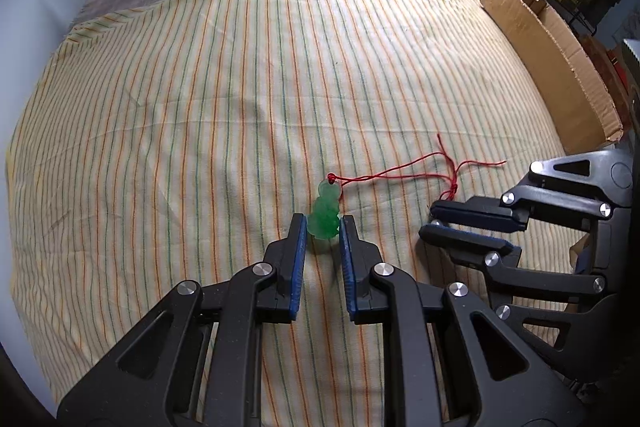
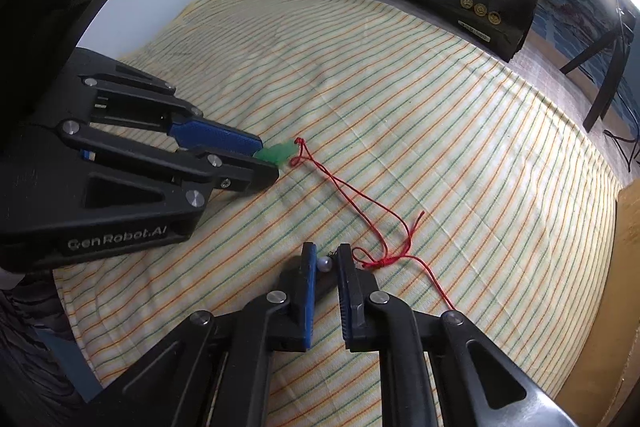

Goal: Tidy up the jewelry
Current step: 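Lift the pendant with both tools and carry it over the cardboard box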

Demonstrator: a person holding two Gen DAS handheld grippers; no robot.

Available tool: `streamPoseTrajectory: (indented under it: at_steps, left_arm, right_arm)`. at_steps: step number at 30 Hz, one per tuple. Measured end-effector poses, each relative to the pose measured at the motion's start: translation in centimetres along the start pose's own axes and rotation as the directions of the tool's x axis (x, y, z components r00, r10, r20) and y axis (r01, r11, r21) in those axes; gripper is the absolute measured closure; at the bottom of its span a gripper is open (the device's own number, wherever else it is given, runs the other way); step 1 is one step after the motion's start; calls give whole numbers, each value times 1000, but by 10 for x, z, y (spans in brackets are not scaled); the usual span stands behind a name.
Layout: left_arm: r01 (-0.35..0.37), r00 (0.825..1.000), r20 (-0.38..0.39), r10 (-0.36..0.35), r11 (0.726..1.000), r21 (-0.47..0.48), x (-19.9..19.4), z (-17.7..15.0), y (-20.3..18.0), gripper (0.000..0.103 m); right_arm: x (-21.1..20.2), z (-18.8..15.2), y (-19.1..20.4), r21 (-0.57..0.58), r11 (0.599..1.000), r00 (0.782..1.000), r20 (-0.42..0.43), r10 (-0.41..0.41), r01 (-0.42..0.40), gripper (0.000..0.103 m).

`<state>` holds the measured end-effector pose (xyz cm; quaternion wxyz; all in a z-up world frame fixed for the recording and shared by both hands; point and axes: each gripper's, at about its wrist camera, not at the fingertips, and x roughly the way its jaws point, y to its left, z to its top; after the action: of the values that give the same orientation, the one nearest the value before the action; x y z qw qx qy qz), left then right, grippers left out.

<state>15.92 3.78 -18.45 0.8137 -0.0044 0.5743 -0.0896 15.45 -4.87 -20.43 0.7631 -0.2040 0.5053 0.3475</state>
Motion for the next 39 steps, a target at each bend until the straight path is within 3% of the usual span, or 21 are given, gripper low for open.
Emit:
streamPoseTrajectory:
  at_steps: [10, 21, 39]
  left_arm:
    - [26, 997, 75, -25, 1000, -10, -25, 13, -6, 88]
    - [53, 985, 165, -54, 999, 8, -56, 33, -28, 88]
    - [135, 933, 321, -165, 984, 113, -113, 77, -111, 88]
  right_arm:
    - [-49, -10, -14, 57, 998, 996, 89, 15, -20, 95]
    - [-103, -30, -54, 169, 985, 984, 170, -59, 30, 95]
    - [-177, -68, -130, 355, 927, 939, 258, -226, 125, 95]
